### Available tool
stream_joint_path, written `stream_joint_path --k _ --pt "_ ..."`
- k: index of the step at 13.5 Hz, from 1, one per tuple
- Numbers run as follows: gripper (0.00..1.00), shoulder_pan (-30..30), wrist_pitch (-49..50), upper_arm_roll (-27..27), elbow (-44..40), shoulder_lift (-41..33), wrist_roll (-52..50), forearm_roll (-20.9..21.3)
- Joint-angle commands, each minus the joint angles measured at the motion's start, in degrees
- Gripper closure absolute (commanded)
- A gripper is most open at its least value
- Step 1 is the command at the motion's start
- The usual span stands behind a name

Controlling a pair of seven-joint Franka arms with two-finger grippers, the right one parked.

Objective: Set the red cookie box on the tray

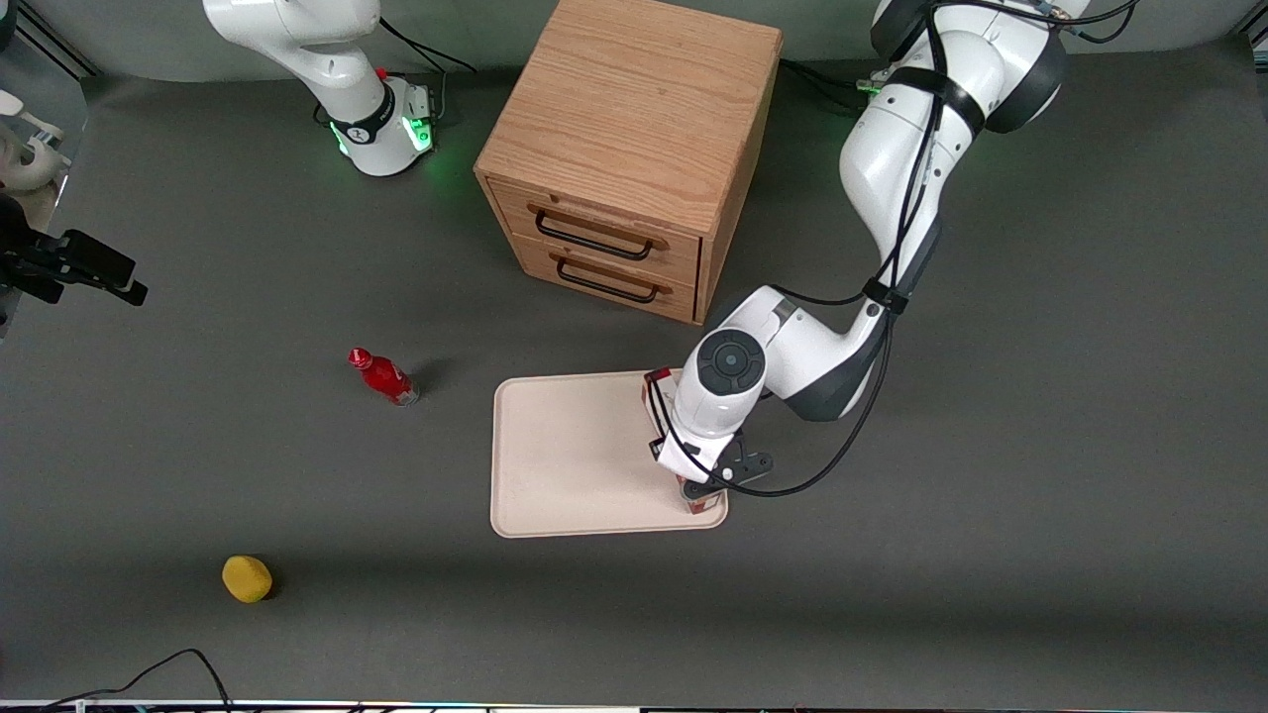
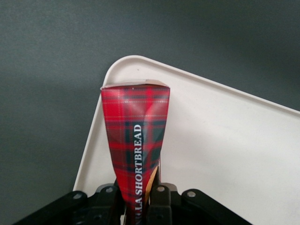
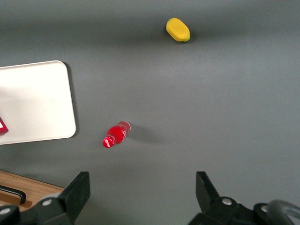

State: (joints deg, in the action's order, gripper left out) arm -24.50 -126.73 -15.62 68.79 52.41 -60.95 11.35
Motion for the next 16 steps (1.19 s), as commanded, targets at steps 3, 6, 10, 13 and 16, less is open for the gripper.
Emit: stream_joint_path --k 3,6,10,13,16 --pt "0.0 -0.9 -1.68 0.77 0.82 -0.37 -2.24 1.22" --pt "0.0 -0.37 2.6 0.68 0.04 -2.92 -1.98 1.22" --pt "0.0 3.22 22.09 -1.16 -4.78 -8.36 9.06 -2.01" --pt "0.0 7.08 35.11 -0.55 -4.29 -17.83 25.11 -6.32" --pt "0.0 12.19 44.78 3.64 2.38 -28.38 42.86 -10.03"
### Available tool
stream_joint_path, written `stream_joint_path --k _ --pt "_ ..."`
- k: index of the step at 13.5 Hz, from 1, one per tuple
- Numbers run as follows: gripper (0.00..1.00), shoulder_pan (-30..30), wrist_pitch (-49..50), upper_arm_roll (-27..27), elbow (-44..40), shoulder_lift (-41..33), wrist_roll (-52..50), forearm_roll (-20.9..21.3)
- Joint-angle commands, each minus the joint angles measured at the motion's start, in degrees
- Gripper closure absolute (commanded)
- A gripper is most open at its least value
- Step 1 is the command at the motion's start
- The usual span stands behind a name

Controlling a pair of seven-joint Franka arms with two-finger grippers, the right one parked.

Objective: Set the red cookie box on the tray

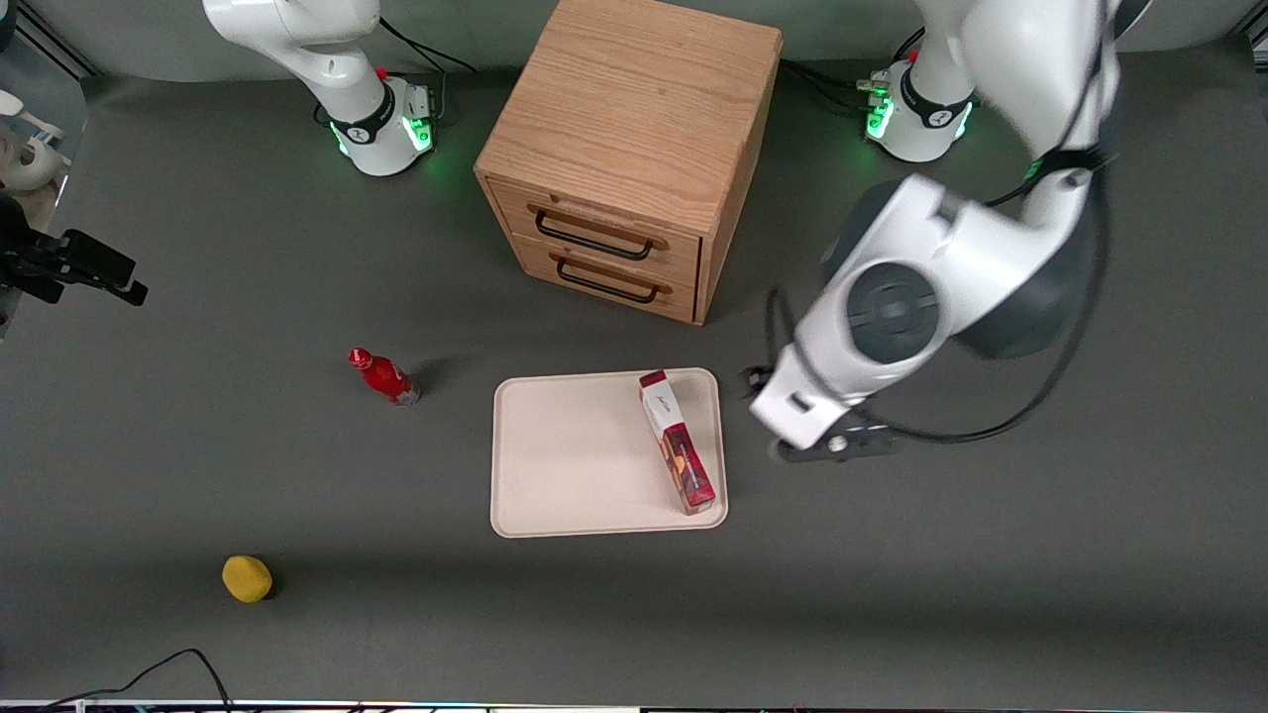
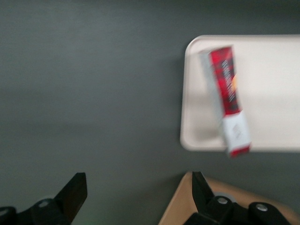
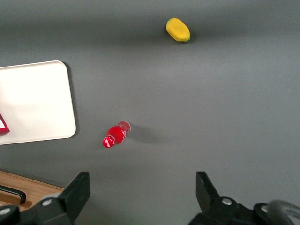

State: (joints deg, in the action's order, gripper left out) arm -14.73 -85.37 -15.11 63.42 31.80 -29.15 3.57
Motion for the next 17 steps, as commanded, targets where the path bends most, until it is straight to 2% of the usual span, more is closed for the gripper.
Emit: stream_joint_path --k 1,3,6,8,11,13,17 --pt "0.0 1.91 5.98 7.68 9.86 -10.42 18.62 -2.26" --pt "0.0 1.9 5.14 13.59 17.75 -16.91 22.64 -2.34" --pt "0.0 2.25 -5.29 18.17 33.47 -28.69 28.77 -2.26" --pt "0.0 2.43 -9.11 20.81 39.31 -34.06 32.66 -2.26" --pt "0.0 2.52 -7.97 24.58 38.8 -36.02 43.0 -1.64" --pt "0.0 2.52 -6.66 27.23 37.58 -36.02 43.92 -1.82" --pt "0.0 2.43 -3.67 27.24 34.5 -34.97 43.13 -1.73"
